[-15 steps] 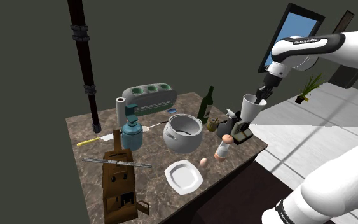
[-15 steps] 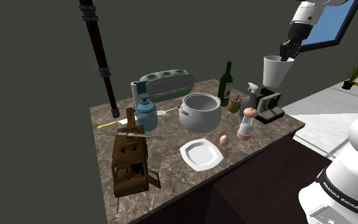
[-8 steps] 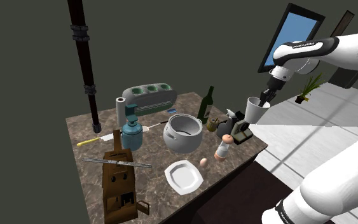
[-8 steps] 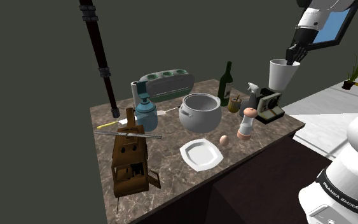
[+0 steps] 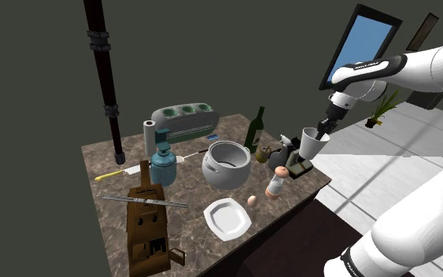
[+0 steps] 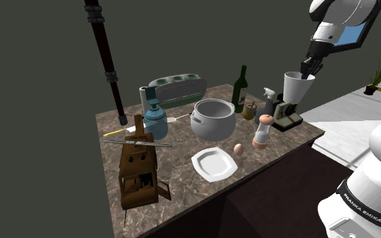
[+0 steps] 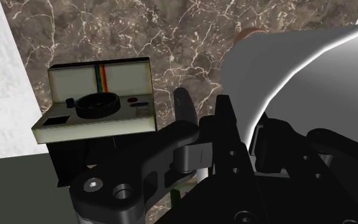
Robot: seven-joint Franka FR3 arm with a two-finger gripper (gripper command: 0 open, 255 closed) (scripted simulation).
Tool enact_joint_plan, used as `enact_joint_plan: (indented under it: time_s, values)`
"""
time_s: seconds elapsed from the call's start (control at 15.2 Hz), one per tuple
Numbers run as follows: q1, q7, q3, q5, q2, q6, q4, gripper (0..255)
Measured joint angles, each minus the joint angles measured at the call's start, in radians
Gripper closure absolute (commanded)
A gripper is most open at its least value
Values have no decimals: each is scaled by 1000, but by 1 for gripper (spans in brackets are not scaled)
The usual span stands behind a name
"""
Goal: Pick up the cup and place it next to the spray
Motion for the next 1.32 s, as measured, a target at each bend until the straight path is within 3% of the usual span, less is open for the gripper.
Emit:
enact_joint_plan:
  time_s: [1.32]
  values:
    - [-3, -118, 0, 122, 162, 245, -120, 255]
